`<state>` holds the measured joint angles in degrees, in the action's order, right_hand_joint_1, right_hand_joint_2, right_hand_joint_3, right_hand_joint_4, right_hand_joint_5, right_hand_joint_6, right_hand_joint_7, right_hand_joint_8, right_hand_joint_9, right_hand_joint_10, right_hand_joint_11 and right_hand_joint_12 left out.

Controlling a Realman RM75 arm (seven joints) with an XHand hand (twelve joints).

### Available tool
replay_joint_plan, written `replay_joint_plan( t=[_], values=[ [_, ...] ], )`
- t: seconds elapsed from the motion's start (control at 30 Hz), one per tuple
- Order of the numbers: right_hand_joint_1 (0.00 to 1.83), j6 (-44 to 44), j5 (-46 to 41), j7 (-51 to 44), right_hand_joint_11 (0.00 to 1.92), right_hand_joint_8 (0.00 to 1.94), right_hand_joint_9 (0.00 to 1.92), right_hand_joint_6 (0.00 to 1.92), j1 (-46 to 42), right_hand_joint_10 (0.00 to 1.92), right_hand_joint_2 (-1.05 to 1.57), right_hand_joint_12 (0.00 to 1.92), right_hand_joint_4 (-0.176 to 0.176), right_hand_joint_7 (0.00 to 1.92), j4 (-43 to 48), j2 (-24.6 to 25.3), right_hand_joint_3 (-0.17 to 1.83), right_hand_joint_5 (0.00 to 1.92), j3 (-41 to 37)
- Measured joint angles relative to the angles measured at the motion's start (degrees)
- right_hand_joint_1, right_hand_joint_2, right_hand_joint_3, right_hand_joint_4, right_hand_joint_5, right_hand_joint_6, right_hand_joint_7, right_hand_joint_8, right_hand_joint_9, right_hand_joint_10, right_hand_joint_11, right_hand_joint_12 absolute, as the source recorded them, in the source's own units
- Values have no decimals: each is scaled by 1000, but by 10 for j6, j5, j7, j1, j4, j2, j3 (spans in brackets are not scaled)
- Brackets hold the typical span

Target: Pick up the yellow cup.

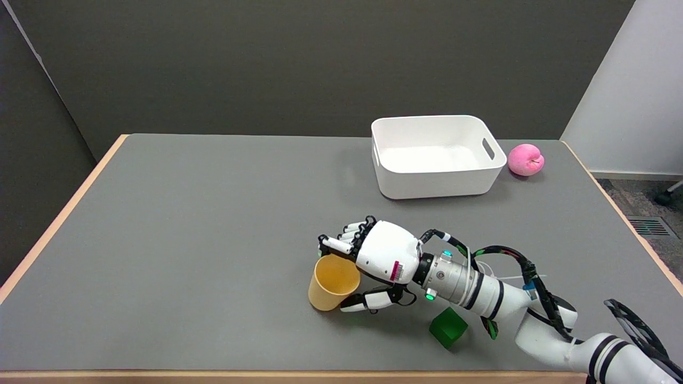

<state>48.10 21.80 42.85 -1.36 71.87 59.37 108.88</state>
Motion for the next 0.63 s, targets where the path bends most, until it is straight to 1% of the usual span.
replay_joint_plan(
  t=[0.3,0.63],
  values=[
    [1176,-12,-7,0,768,1310,839,1506,16,1325,1075,1774,-82,891,-2,-4,350,626,-8],
    [1179,-47,-14,2,766,1320,840,1525,38,1336,1065,1781,-79,888,23,-17,375,622,-37]
  ],
)
